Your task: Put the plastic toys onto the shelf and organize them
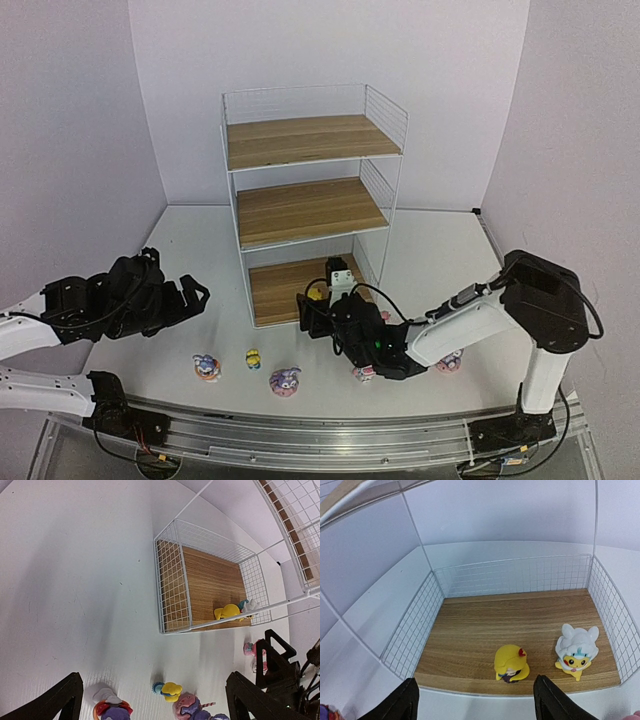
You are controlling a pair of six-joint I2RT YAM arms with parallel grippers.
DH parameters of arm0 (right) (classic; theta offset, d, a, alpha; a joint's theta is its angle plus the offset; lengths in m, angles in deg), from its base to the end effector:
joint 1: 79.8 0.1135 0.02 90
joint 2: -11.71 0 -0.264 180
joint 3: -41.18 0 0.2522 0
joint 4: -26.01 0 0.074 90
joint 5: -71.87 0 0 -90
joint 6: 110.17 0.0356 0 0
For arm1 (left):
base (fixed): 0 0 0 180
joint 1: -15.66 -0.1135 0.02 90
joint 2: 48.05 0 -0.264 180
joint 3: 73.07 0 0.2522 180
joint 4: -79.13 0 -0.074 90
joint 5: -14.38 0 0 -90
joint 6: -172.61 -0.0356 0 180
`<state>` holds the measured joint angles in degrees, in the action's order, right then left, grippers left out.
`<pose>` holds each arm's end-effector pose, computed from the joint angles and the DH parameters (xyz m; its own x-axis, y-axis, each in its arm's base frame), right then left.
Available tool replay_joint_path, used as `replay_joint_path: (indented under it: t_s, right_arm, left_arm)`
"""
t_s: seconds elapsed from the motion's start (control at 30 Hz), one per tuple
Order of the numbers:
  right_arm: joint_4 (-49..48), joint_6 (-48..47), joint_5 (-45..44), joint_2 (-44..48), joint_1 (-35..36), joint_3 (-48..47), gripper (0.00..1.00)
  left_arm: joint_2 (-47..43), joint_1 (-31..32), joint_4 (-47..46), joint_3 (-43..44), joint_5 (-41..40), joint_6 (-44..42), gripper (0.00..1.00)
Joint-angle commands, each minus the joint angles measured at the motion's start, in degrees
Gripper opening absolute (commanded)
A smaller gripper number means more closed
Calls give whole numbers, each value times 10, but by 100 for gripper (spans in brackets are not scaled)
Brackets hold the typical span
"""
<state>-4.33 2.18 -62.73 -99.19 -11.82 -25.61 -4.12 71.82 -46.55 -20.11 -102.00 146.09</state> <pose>0.1701 0.3538 0.1609 -0.2363 0.1378 -0.9618 -0.3401 0.9155 0.2148 0.0986 -0.1186 0.2610 -0.6868 -0.4151 -0.5967 -0.0996 0.8669 -0.4885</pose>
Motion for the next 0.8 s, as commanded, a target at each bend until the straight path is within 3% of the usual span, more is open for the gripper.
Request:
replay_joint_path:
  t_s: [0.0, 0.13, 0.23, 0.57, 0.77]
  right_arm:
    - [103, 26, 28, 85, 42, 14, 77]
    - [244, 39, 113, 119, 72, -21, 80]
    - [395, 92, 159, 103, 82, -105, 80]
    - [563, 132, 237, -30, 102, -307, 74]
    - [616, 129, 235, -107, 103, -397, 71]
  left_arm:
    - [-14, -2, -14, -5, 12, -1, 100]
    - [-15, -2, 6, -1, 17, 5, 100]
    - [-14, -1, 21, -1, 21, 14, 100]
    - [-16, -2, 12, -7, 30, -7, 100]
    - [-23, -2, 13, -6, 25, -20, 100]
